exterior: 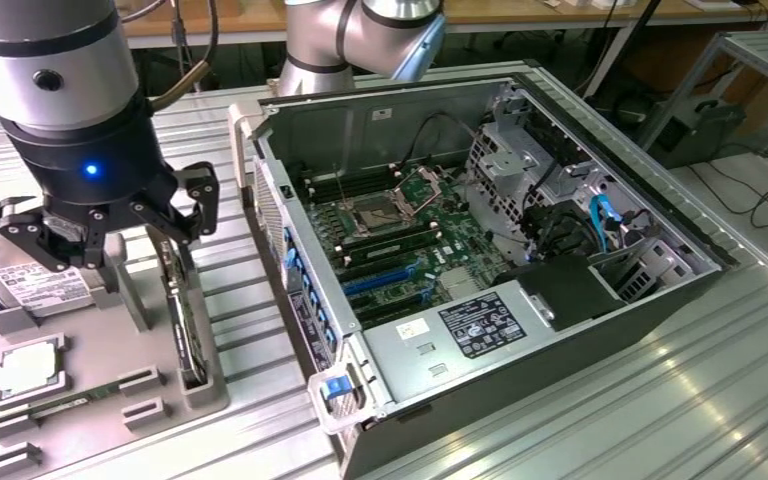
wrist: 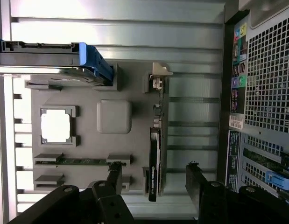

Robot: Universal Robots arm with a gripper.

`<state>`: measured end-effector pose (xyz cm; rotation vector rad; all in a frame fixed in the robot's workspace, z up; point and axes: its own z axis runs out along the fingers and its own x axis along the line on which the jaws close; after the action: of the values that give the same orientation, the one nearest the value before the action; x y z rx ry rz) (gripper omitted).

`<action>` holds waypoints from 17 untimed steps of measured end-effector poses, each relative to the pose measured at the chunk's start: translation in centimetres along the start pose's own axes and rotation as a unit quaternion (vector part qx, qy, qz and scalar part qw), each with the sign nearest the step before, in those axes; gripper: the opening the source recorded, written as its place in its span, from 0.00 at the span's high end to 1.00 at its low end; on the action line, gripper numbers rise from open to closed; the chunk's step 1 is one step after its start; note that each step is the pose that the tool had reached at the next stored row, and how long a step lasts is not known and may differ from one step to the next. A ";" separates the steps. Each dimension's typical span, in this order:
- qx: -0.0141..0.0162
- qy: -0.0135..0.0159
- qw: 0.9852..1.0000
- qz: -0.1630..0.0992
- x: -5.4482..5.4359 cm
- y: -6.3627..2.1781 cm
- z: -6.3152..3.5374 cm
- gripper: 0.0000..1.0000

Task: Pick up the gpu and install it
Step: 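Pick up the gpu and move the gpu toward the slot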

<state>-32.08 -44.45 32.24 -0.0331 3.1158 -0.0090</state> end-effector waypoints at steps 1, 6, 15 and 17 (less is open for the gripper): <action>0.000 0.000 1.000 0.000 0.0 0.00 0.18 0.34; 0.000 0.000 1.000 0.000 0.0 0.00 0.94 0.34; 0.000 0.000 1.000 0.000 0.1 0.01 2.03 0.34; 0.000 0.000 1.000 0.000 0.1 0.01 2.38 0.34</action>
<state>-32.08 -44.45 29.86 -0.0333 3.1158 -0.0091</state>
